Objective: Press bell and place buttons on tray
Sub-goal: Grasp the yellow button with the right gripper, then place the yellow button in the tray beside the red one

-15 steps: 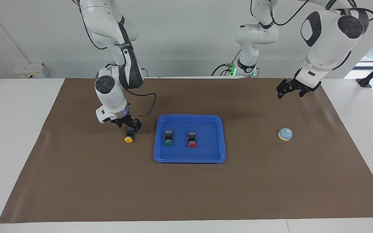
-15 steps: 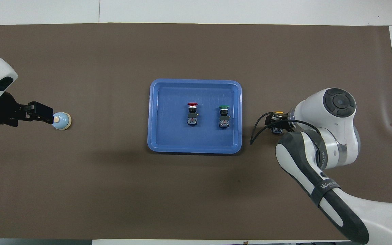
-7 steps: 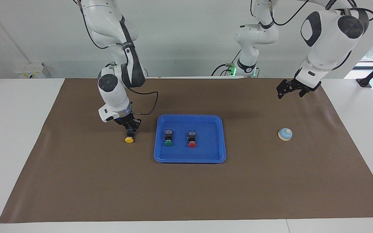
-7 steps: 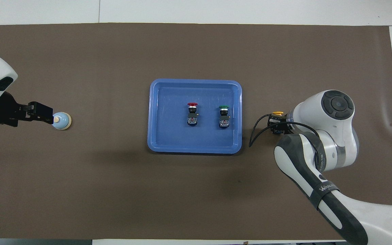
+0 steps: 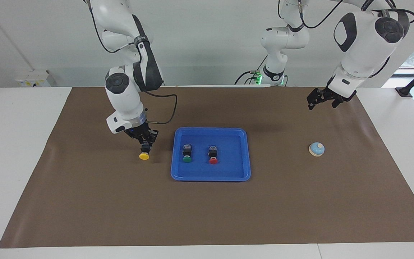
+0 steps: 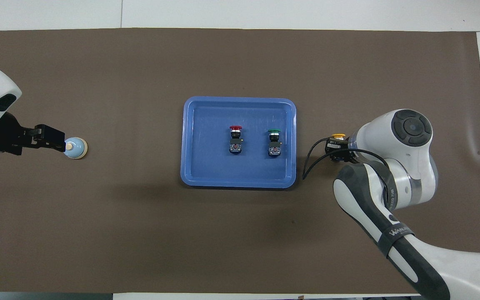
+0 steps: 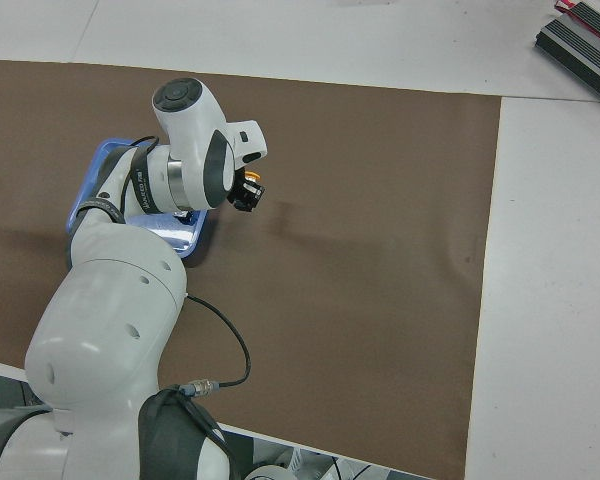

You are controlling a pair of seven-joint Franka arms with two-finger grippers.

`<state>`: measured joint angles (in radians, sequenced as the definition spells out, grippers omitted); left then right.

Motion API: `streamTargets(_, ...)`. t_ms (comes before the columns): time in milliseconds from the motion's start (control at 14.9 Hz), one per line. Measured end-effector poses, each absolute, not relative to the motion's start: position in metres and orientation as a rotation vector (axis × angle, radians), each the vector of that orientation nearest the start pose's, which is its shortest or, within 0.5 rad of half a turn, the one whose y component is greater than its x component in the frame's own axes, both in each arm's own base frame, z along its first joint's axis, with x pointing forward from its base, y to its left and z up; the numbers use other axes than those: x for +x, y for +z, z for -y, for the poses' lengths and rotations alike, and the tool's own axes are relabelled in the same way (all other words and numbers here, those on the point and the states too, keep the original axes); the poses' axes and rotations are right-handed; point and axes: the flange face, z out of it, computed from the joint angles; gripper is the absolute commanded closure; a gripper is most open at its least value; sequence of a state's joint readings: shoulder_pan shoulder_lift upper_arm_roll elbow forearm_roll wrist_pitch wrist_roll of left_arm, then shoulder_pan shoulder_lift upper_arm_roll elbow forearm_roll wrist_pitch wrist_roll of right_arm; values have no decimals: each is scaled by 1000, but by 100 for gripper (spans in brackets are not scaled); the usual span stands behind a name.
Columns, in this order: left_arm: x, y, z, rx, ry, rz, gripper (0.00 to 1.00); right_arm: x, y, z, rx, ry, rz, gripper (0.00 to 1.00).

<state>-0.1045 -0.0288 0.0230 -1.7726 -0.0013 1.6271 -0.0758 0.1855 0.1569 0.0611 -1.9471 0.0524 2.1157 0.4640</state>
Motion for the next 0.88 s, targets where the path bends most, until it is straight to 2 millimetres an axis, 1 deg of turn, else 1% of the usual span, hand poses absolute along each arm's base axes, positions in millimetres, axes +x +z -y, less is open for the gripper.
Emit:
streamTargets(67, 539, 550, 44, -3129, 183, -9, 0, 578, 419, -164, -3045, 7, -346, 100)
streamTargets(135, 539, 550, 44, -3129, 183, -9, 0, 580, 432, -187, -3032, 7, -302, 100)
streamTargets(202, 539, 550, 44, -3129, 183, -9, 0, 579, 441, -215, -3025, 9, -240, 100)
streamTargets(337, 539, 550, 44, -3129, 183, -9, 0, 574, 450, -277, -3019, 9, -142, 100)
streamTargets(471, 539, 550, 44, -3129, 183, -9, 0, 575, 452, -340, -3005, 6, -129, 100)
streamTargets(539, 539, 550, 44, -3129, 183, -9, 0, 577, 447, -367, -3000, 8, -127, 100)
streamTargets(606, 539, 550, 44, -3129, 183, -9, 0, 579, 436, -389, -2998, 15, -125, 100)
streamTargets(673, 539, 550, 44, -3129, 183, -9, 0, 582, 422, -405, -2994, 14, -127, 100)
streamTargets(808, 539, 550, 44, -3129, 183, -9, 0, 588, 393, -429, -2969, -26, -142, 100)
streamTargets(875, 539, 550, 44, -3129, 183, -9, 0, 590, 381, -436, -2962, -36, -145, 100)
